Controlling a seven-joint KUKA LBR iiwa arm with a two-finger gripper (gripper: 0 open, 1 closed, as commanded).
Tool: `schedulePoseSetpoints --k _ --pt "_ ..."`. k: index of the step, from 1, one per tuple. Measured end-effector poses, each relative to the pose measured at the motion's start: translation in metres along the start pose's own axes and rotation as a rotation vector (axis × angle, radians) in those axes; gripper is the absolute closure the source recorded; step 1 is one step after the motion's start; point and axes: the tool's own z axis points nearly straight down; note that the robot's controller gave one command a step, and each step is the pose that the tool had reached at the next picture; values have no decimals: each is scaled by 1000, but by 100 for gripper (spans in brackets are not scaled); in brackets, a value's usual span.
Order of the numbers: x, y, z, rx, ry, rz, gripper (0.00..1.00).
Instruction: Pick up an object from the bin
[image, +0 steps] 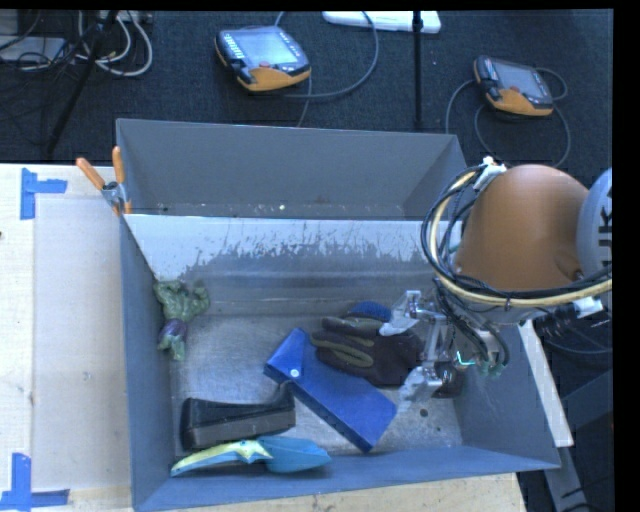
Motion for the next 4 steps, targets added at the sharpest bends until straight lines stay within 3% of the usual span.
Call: schedulePoseSetpoints --k 1,2,3,4 --pt "-2 0 -4 0 -9 0 0" --pt "-47 -66 59 1 -18 5 0" --pt "-57 -99 95 0 -4 225 0" --pt "-53 -94 98 -1 -8 215 0"
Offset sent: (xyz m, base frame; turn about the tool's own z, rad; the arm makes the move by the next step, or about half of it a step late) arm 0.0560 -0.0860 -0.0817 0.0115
